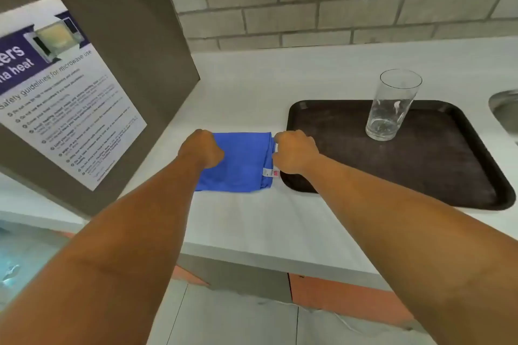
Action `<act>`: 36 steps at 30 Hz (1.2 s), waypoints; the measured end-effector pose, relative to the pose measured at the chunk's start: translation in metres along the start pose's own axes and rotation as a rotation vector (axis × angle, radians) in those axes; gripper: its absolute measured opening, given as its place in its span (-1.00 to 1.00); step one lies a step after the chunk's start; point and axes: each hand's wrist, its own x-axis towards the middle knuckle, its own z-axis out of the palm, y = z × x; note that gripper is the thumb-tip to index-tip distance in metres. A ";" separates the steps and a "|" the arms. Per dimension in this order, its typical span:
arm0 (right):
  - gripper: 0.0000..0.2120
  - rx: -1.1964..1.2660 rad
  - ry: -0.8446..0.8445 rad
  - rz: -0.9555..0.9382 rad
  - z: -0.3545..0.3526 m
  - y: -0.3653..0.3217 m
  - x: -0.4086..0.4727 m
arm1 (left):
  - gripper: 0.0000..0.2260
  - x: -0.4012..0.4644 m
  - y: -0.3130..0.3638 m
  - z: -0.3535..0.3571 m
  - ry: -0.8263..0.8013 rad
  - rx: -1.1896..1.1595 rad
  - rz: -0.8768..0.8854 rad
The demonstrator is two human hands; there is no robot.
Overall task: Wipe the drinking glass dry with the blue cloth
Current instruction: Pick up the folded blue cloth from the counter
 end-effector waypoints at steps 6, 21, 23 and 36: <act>-0.81 -0.082 0.031 -0.022 0.016 -0.002 0.016 | -0.83 0.004 -0.012 0.017 -0.043 -0.013 -0.061; -0.71 -0.240 -0.004 0.046 0.036 0.000 0.045 | -0.60 0.018 -0.019 0.034 -0.037 -0.191 -0.208; -0.80 -0.241 0.016 0.043 0.037 -0.004 0.048 | -0.60 0.018 -0.017 0.035 -0.038 -0.257 -0.214; -0.55 0.620 0.026 0.190 0.029 -0.016 0.052 | -0.84 0.021 0.001 0.022 -0.152 -0.999 -0.286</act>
